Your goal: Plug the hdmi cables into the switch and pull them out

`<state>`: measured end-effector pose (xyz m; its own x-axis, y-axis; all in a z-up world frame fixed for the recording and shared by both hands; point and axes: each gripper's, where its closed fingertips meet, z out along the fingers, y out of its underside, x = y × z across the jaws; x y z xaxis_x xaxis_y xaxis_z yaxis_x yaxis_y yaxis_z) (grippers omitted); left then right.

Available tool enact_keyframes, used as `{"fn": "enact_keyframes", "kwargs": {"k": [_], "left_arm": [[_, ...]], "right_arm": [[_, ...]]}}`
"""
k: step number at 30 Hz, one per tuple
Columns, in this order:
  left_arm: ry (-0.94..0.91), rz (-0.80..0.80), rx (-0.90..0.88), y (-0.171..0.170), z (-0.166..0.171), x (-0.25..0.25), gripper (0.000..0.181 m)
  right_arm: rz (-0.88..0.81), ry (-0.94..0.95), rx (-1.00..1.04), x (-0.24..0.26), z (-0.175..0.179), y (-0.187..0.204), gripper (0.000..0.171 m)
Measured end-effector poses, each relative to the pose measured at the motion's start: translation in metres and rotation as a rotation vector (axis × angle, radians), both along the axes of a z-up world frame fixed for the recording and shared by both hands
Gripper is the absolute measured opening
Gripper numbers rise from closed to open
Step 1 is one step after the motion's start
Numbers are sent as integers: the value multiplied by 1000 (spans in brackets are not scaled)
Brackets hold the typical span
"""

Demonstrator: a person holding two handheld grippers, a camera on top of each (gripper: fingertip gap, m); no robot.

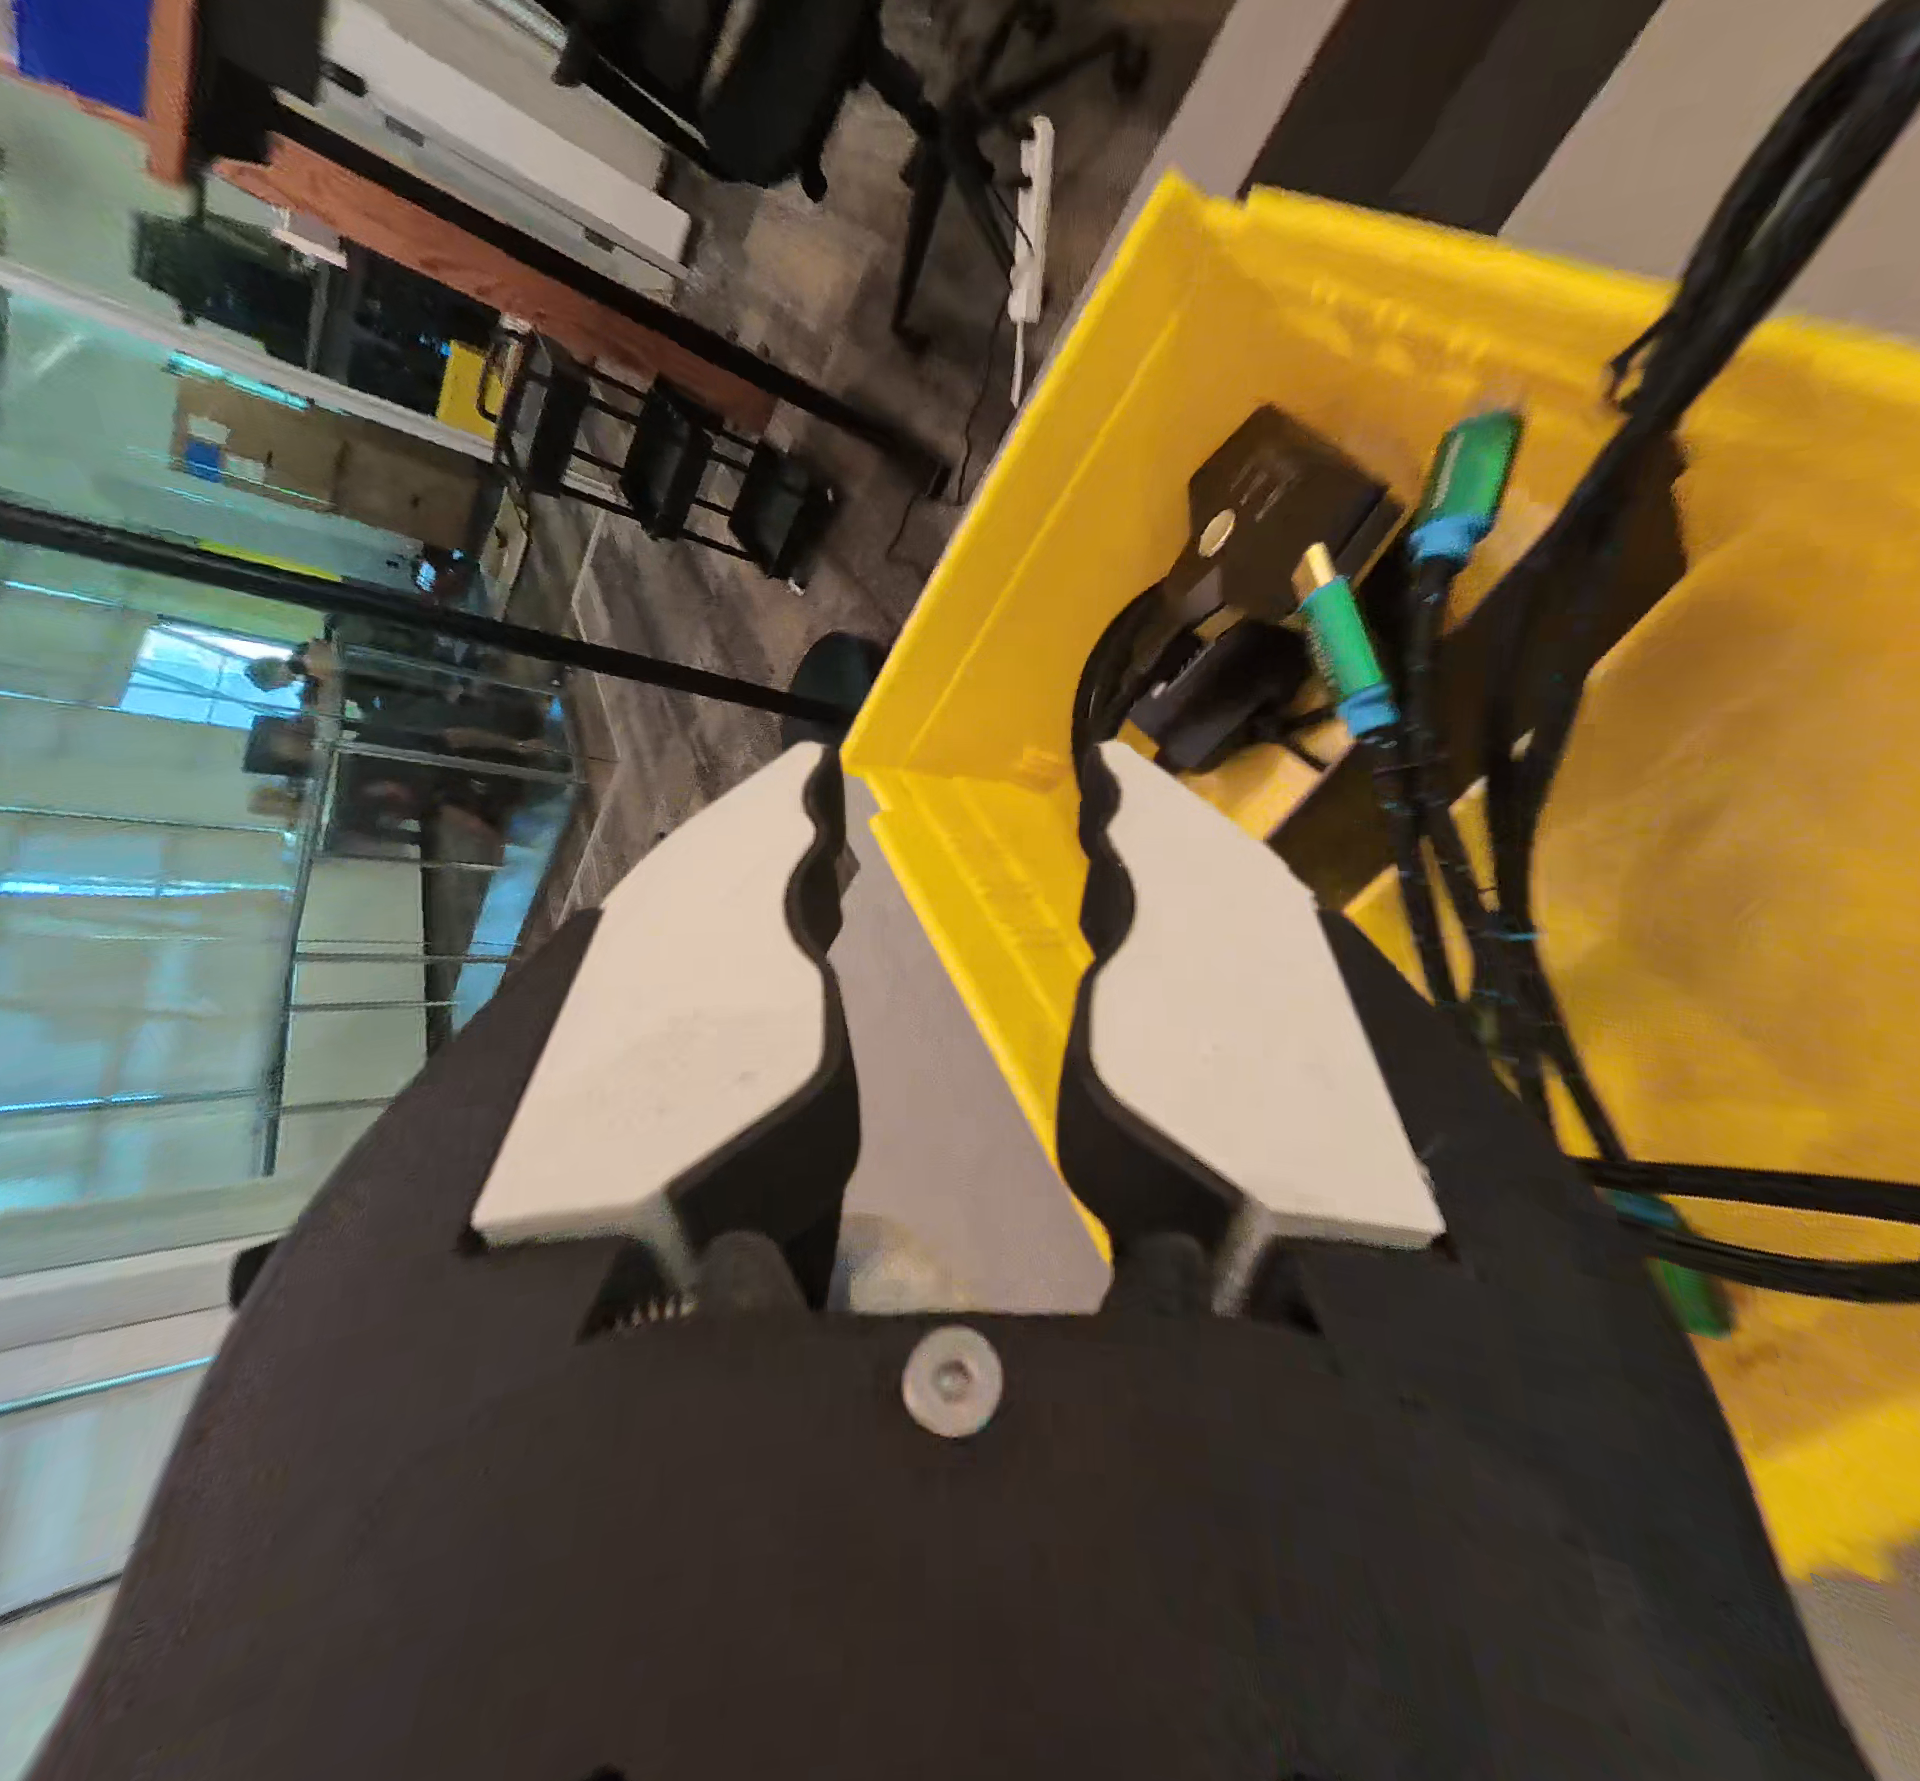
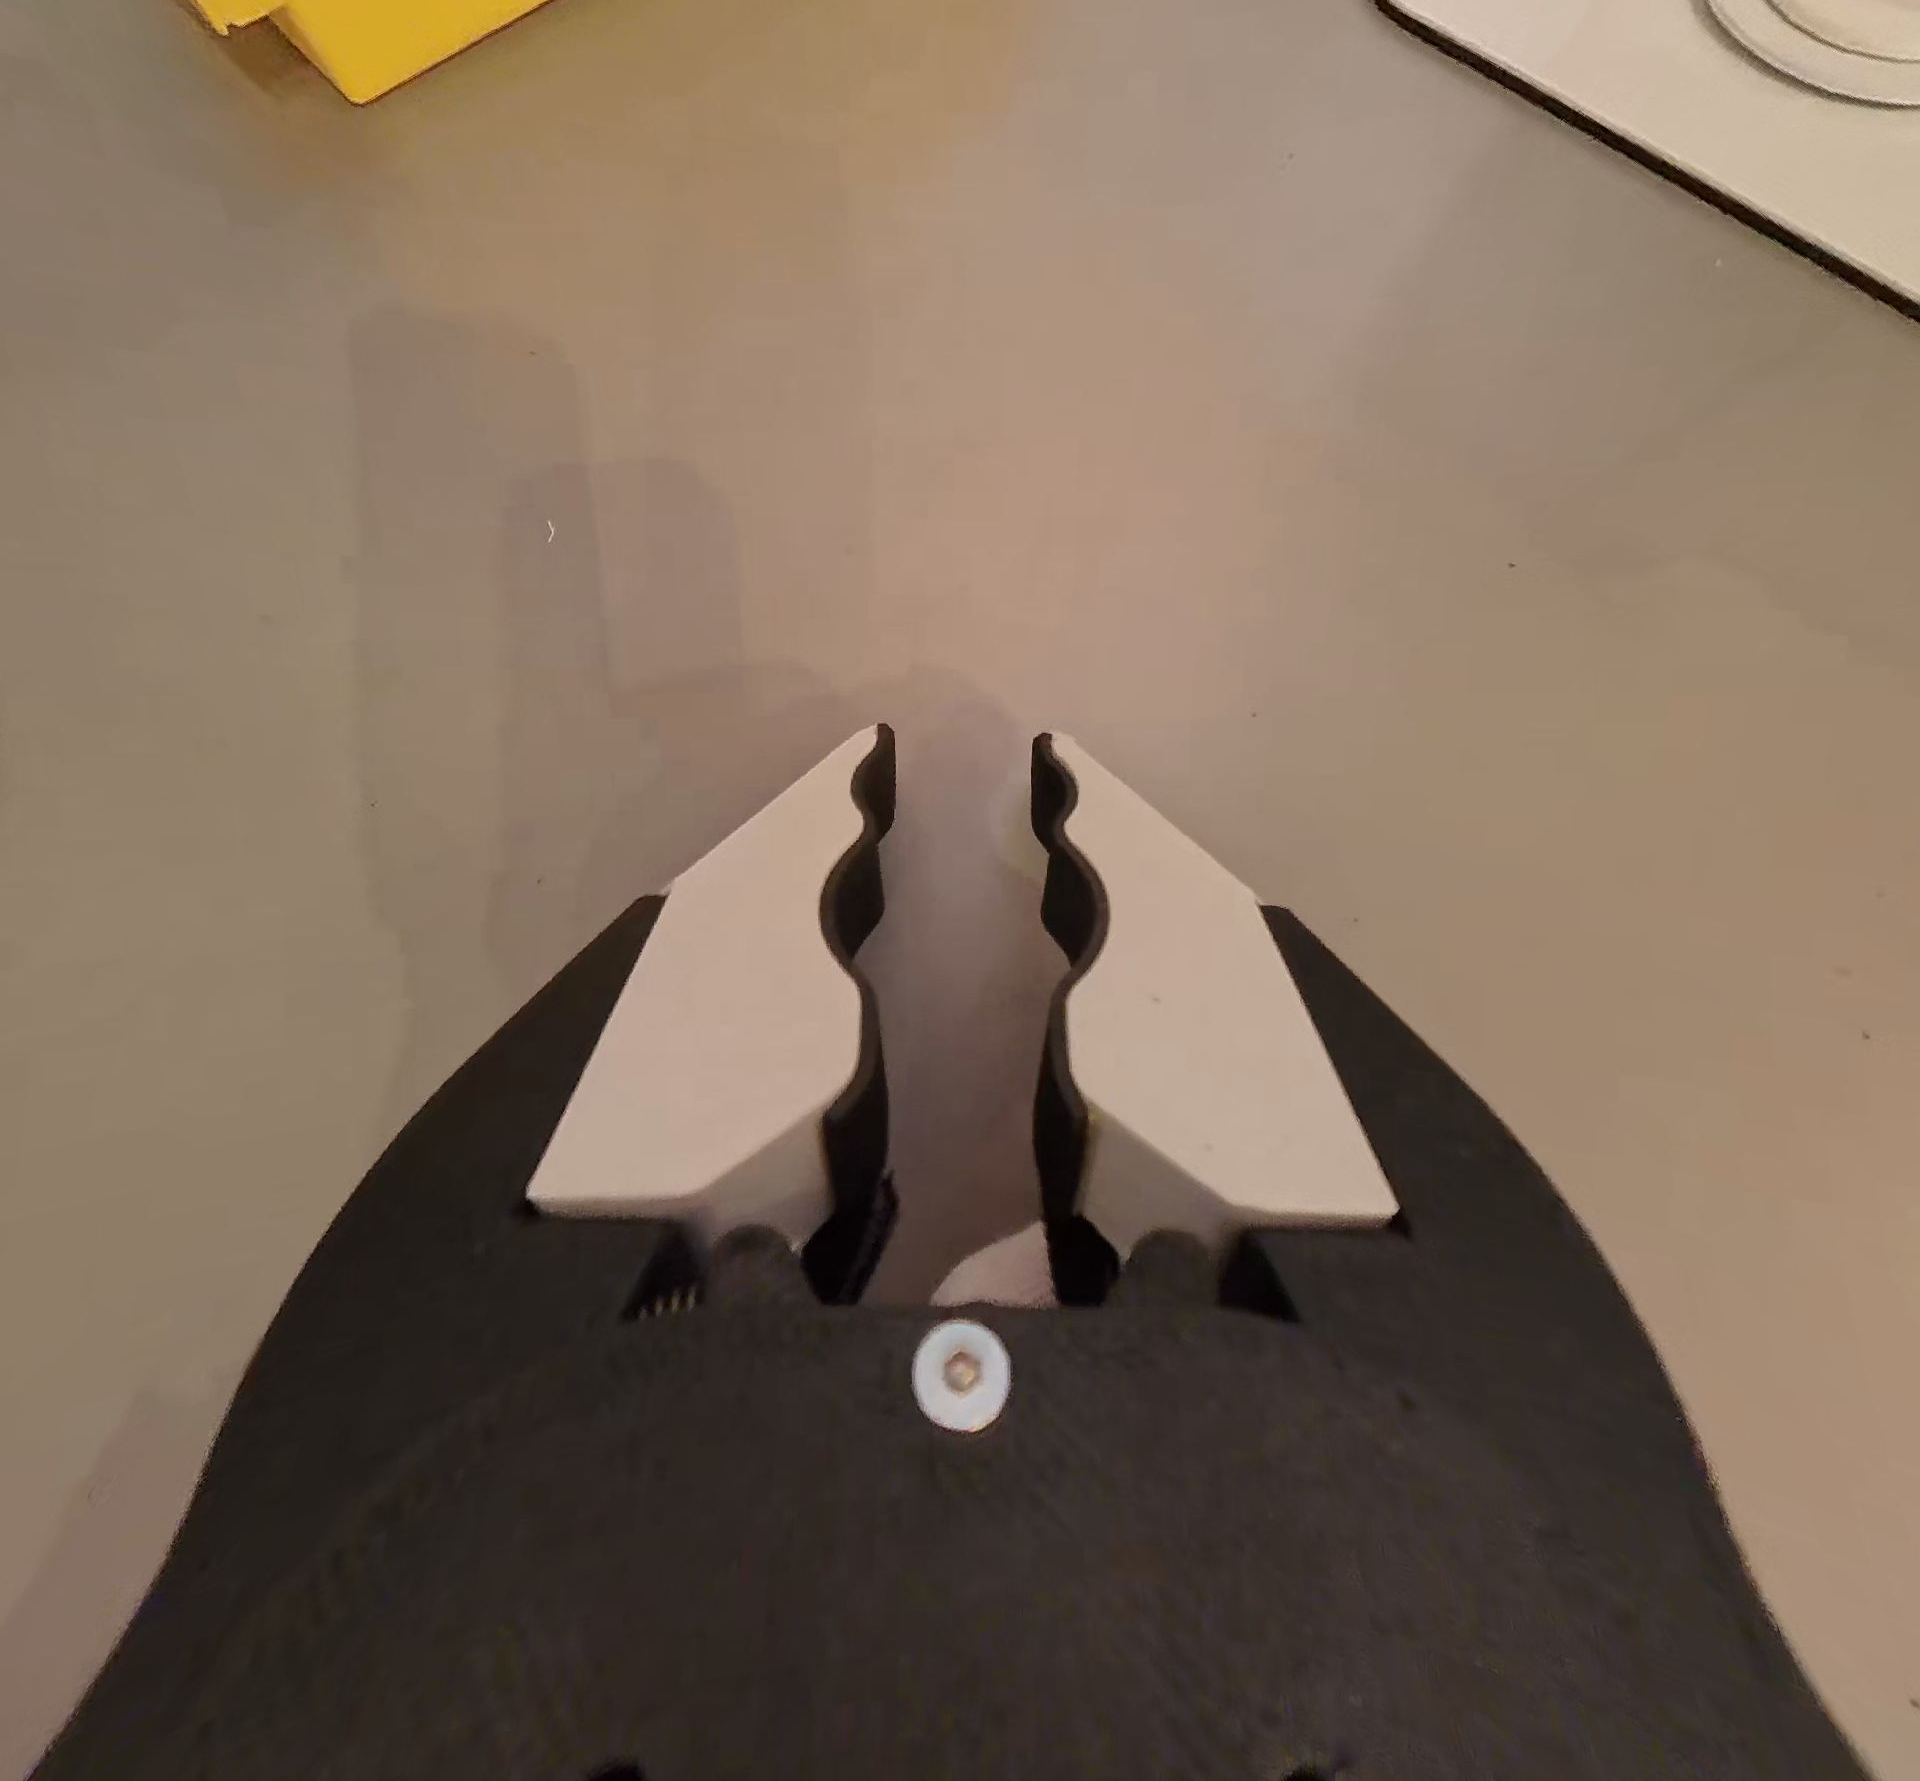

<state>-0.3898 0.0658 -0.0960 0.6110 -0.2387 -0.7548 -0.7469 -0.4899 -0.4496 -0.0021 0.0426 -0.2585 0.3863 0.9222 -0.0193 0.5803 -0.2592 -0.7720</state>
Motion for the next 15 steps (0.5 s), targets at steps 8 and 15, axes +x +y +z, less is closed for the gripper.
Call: {"fn": "enact_keyframes", "kwargs": {"k": [8, 15], "left_arm": [[-20, -135, -332, 49, -66, -10, 45], [15, -177, -577, 70, -119, -25, 43]], "right_arm": [[-7, 23, -11, 0, 2, 2, 22], [-9, 44, -28, 0, 4, 3, 22]]}}
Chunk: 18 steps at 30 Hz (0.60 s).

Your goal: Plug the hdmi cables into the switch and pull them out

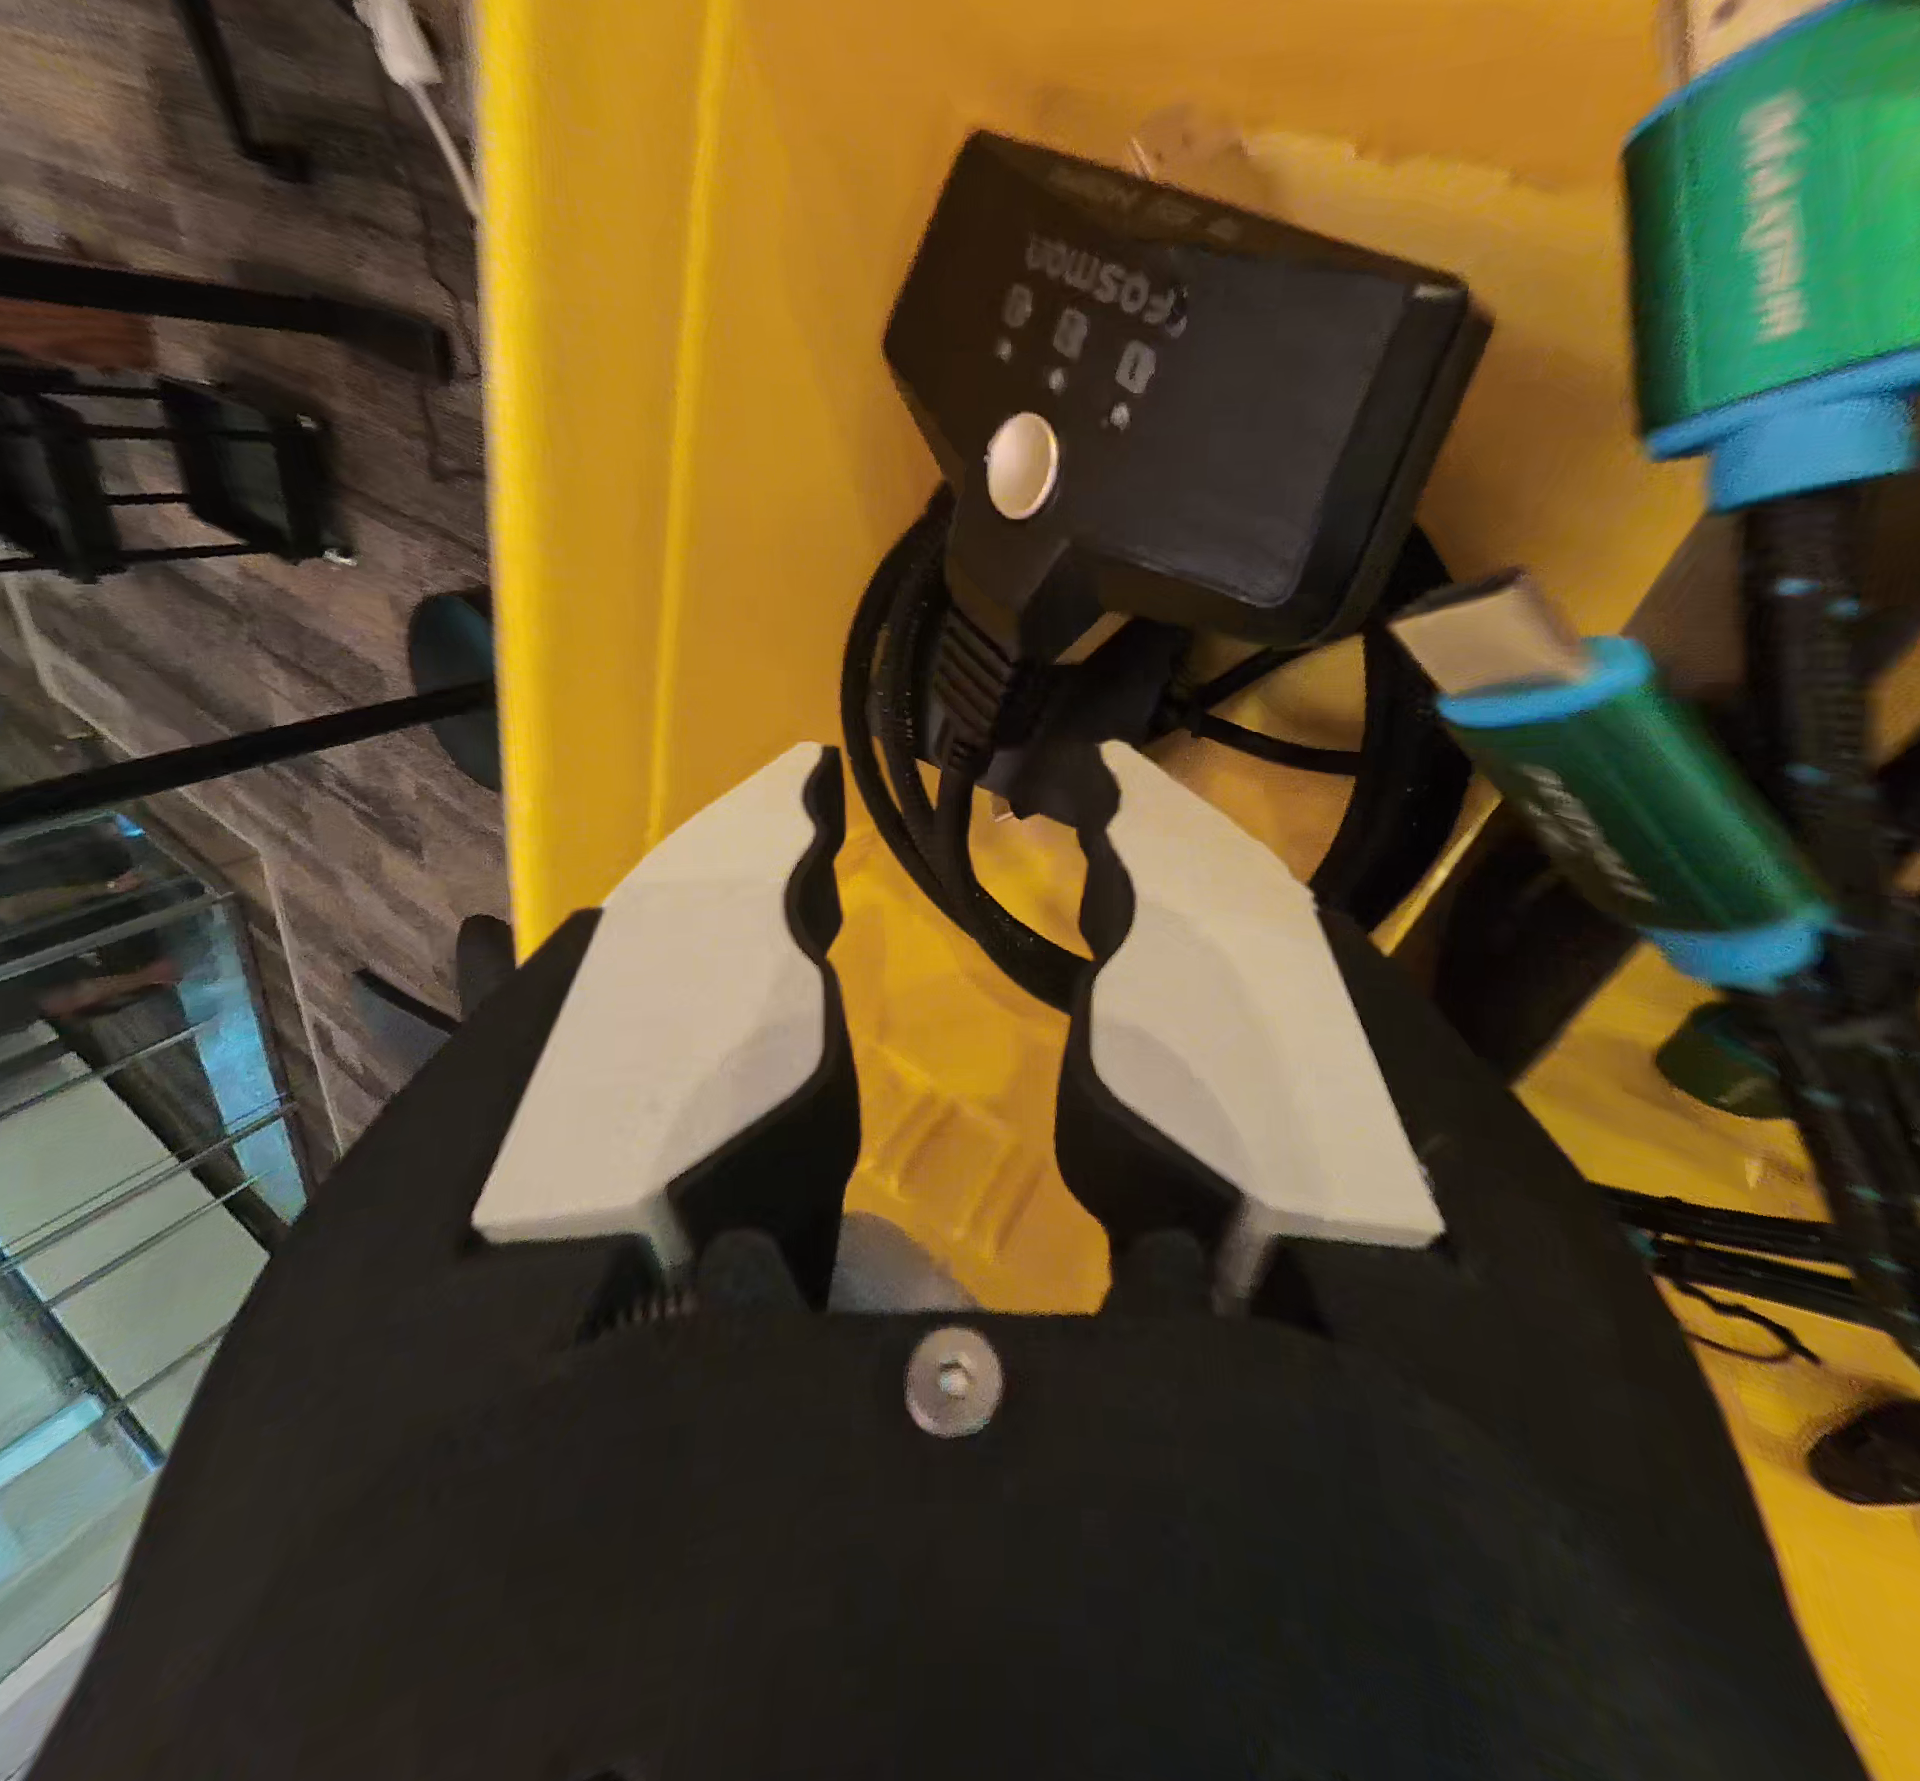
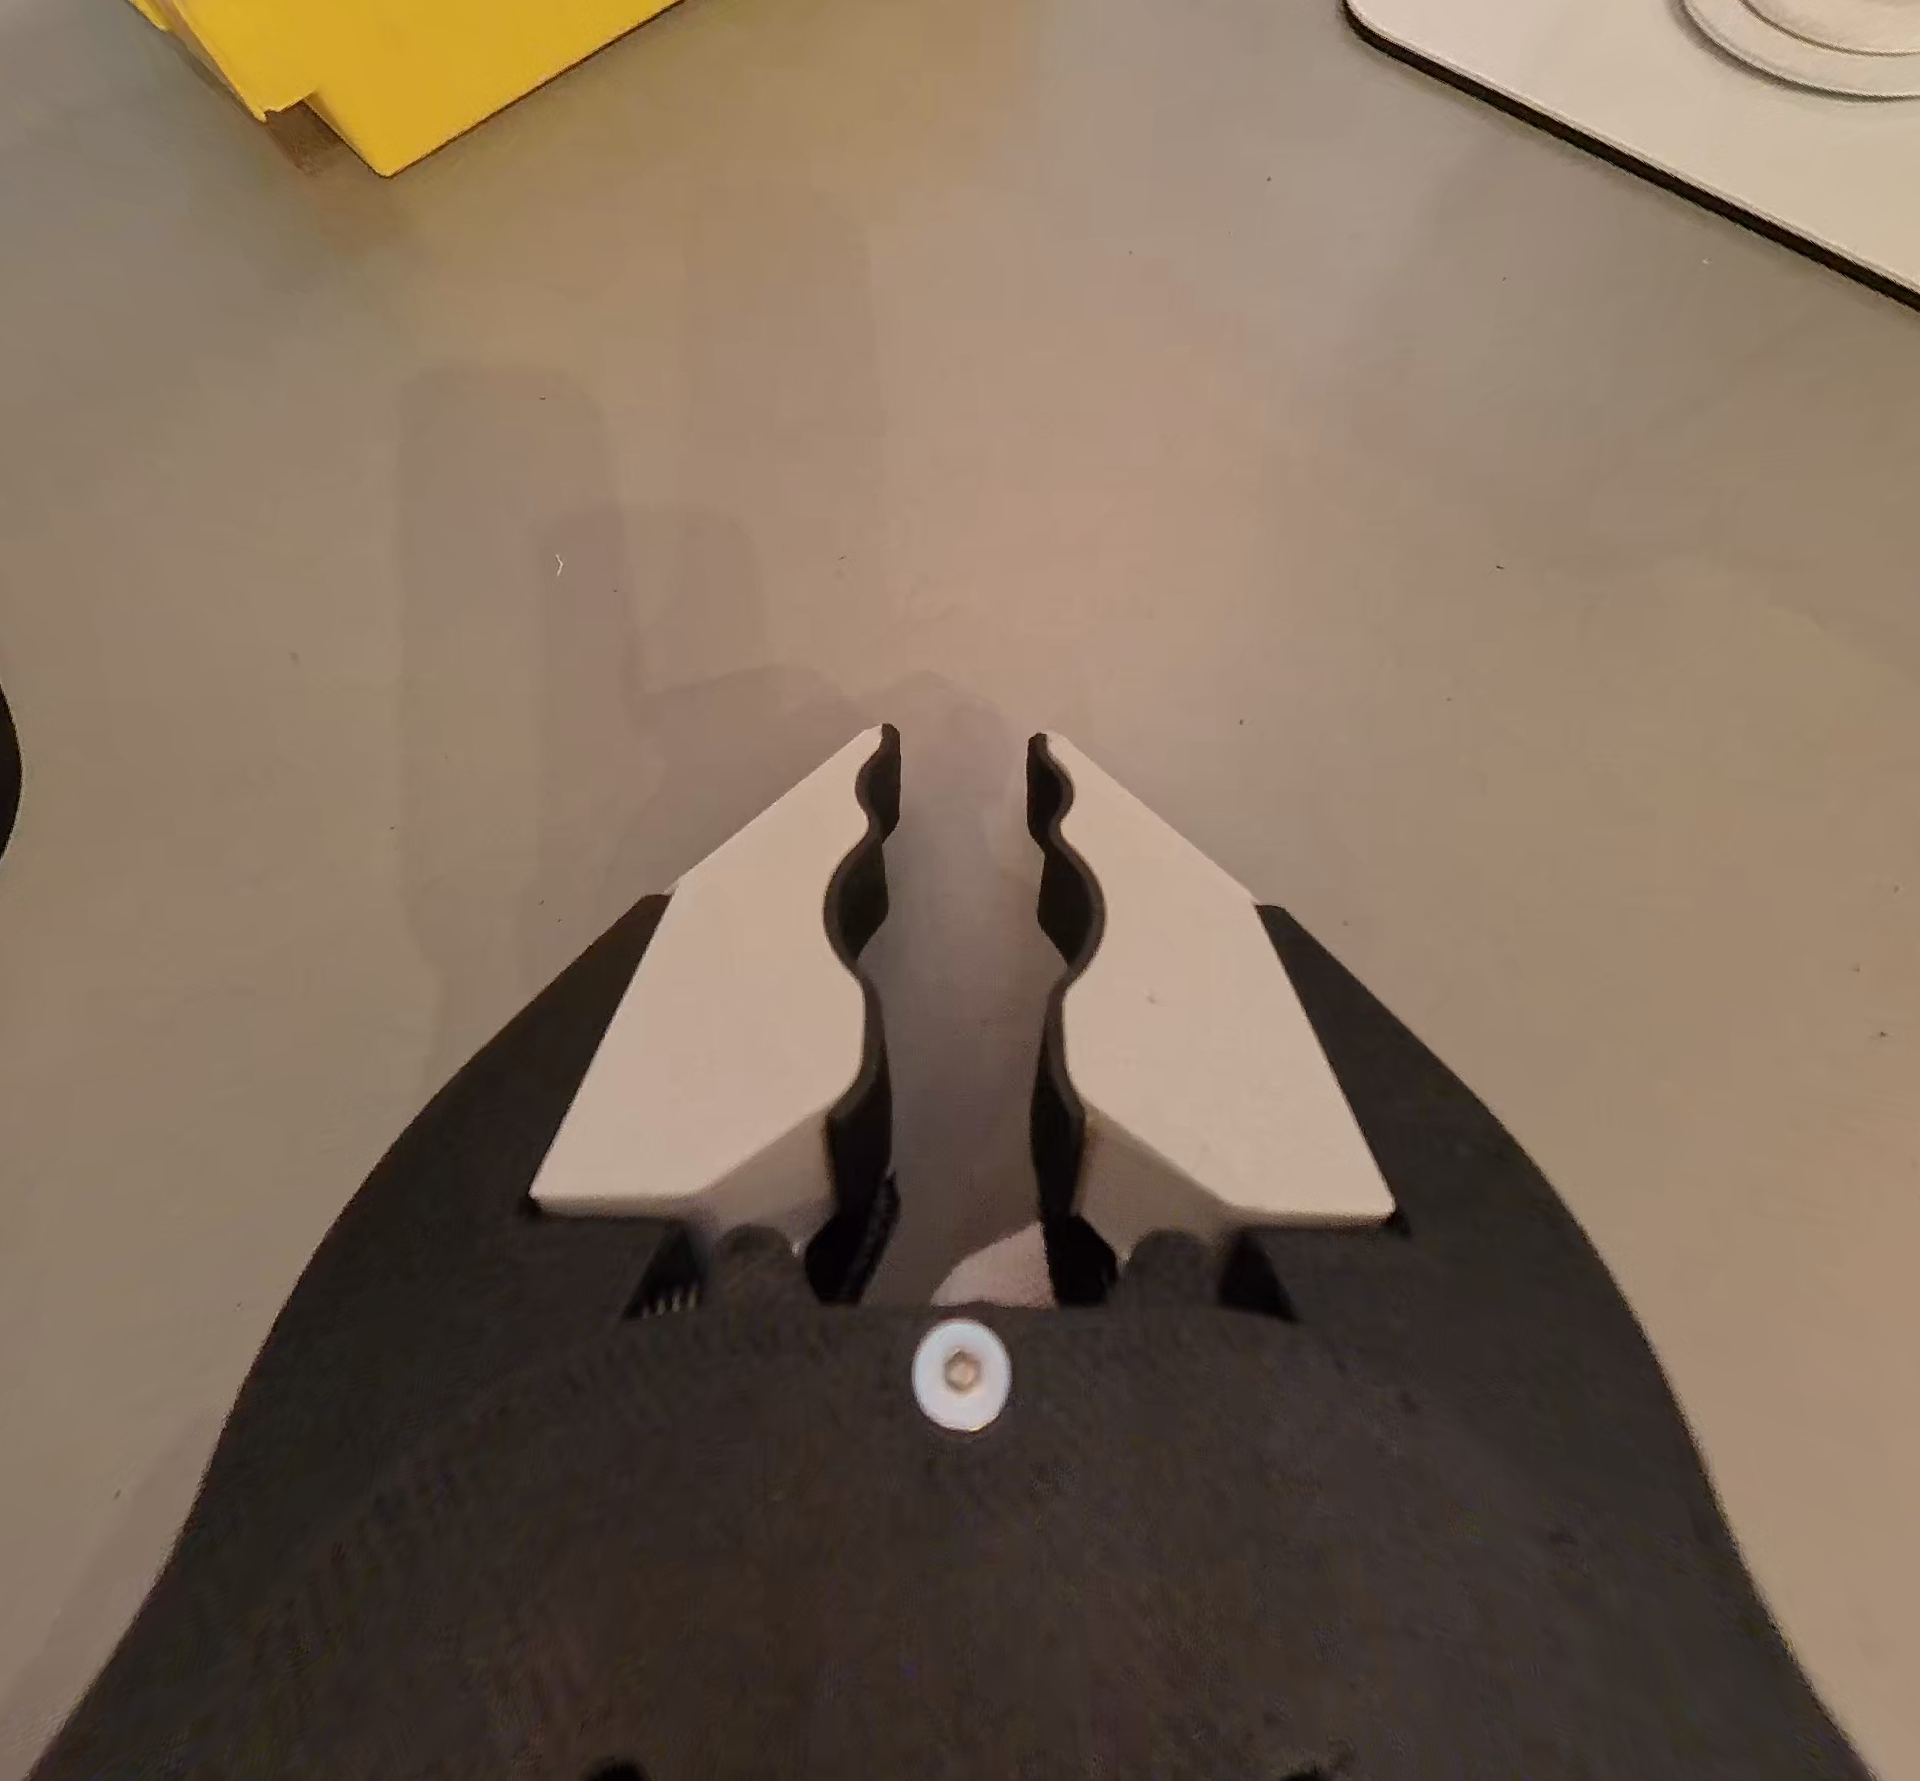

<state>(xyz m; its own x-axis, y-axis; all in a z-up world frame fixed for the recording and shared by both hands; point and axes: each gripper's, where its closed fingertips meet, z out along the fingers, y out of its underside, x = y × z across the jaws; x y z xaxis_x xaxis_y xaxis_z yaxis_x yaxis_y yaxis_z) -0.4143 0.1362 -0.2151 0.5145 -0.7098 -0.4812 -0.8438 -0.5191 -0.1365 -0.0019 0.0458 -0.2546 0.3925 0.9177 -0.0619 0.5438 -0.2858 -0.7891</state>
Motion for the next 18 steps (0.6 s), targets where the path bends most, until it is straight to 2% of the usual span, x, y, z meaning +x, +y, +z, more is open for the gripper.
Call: {"fn": "enact_keyframes", "kwargs": {"k": [4, 6, 8, 12, 18], "left_arm": [[57, -20, -52, 7, -23, -7, 40], [93, -44, -41, 11, -28, -6, 21], [138, -47, 2, 16, -24, -6, 19], [183, -54, 151, 24, 5, -5, 14], [193, -38, 398, 27, 78, -7, 14]], "right_arm": [[0, 13, -9, 0, 1, 0, 22], [0, 18, -13, 0, 2, 0, 22], [-1, 26, -18, 0, 2, 0, 22], [-4, 41, -26, 0, 4, 1, 22], [-3, 35, -21, 0, 3, 1, 22]]}}
